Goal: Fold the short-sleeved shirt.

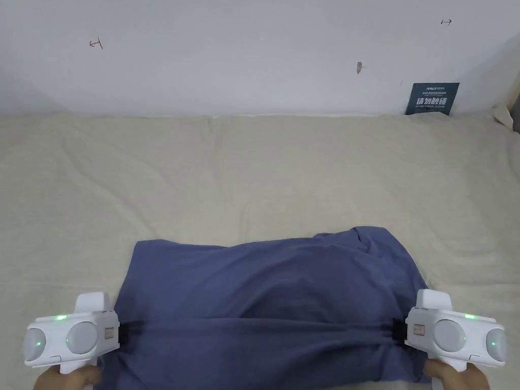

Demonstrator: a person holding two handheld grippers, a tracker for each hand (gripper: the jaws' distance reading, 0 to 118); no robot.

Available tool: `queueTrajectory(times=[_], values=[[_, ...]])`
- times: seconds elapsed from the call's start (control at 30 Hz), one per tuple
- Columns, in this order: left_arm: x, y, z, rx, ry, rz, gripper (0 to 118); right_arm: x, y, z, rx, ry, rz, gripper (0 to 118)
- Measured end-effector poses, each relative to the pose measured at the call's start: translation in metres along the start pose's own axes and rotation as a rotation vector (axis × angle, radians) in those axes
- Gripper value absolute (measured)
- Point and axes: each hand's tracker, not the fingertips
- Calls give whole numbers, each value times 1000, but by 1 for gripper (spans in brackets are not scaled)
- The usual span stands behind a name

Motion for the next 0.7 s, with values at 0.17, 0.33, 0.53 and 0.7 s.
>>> queueTrajectory(times=[0.17,0.33,0.53,0.7], values=[[0,-2,46,123,-77,47,115,4,6,52,186,38,-11,108],[14,-13,131,373,-129,7,112,-7,-3,148,438,101,20,107],[37,-44,212,672,-116,-16,110,-23,-38,234,688,67,94,106],[47,-71,242,757,-145,-18,73,-33,-65,261,766,16,174,58]])
